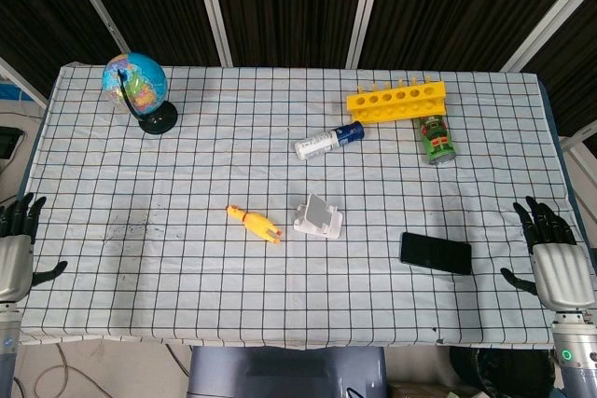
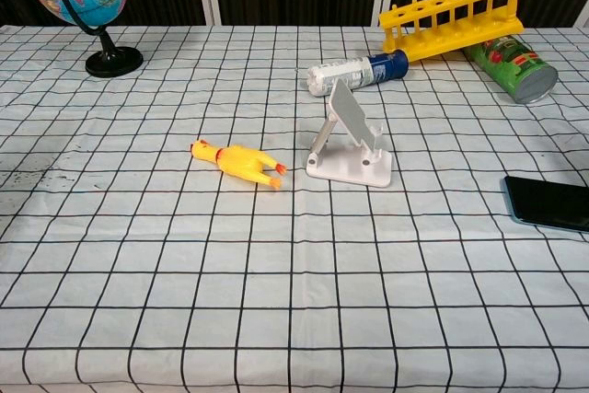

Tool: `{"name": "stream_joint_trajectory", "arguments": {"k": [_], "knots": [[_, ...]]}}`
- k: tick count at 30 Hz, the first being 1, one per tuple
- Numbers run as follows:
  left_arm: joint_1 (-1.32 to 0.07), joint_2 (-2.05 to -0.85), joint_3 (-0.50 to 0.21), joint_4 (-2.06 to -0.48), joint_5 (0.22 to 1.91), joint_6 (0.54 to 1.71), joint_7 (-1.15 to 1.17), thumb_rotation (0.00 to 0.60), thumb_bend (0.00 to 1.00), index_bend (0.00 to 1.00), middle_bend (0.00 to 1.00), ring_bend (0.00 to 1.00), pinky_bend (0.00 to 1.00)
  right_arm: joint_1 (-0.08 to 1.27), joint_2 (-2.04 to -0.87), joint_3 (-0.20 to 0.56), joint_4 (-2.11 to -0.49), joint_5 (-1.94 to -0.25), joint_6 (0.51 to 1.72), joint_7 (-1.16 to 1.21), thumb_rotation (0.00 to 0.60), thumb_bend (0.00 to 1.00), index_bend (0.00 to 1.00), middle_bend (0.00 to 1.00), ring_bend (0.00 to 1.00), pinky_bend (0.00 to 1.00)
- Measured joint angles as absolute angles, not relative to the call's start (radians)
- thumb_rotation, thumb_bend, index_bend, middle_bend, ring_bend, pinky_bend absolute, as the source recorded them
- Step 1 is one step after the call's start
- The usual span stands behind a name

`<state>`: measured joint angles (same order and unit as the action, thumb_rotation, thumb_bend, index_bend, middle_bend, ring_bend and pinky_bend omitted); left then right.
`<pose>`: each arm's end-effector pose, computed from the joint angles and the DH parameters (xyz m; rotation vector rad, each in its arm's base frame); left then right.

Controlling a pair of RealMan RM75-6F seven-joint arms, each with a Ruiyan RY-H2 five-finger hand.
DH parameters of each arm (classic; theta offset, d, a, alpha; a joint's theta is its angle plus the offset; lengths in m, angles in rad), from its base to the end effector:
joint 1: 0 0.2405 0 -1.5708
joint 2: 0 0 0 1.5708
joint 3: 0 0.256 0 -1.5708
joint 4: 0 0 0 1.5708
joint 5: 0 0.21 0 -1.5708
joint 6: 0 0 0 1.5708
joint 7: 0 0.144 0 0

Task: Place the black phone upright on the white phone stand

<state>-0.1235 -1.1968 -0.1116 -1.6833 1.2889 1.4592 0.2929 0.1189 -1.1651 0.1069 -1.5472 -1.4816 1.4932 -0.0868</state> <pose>-0.3066 0.2014 0.1415 -1.2845 -0.8714 -0.7336 -0.3104 -0.2040 0.1609 1.3739 -0.7664 0.8862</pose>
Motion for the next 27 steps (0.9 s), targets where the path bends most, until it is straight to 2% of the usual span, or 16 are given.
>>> {"name": "stream_joint_trajectory", "arguments": {"k": [12,17,24,27], "knots": [[-0.127,-1.198,-0.113,-1.683,1.287,1.457,0.291,0.600,0.00,0.00,0.00,0.00,0.00,0.121,-1.160,0.105,-1.558,-1.477,1.481,-0.078,0.600,0.03,0.00,0.00,0.00,0.15],[-0.127,-1.196,-0.112,-1.683,1.287,1.451,0.283,0.600,0.00,0.00,0.00,0.00,0.00,0.124,-1.149,0.097,-1.584,-1.483,1.468,-0.092,0.600,0.08,0.00,0.00,0.00,0.15],[-0.133,-1.187,-0.110,-1.693,1.273,1.432,0.294,0.600,0.00,0.00,0.00,0.00,0.00,0.145,-1.117,0.091,-1.694,-1.442,1.387,-0.148,0.600,0.11,0.00,0.00,0.00,0.15],[-0.136,-1.185,-0.111,-1.694,1.269,1.425,0.290,0.600,0.00,0.00,0.00,0.00,0.00,0.163,-1.114,0.091,-1.735,-1.417,1.349,-0.198,0.600,0.12,0.00,0.03,0.00,0.15]]}}
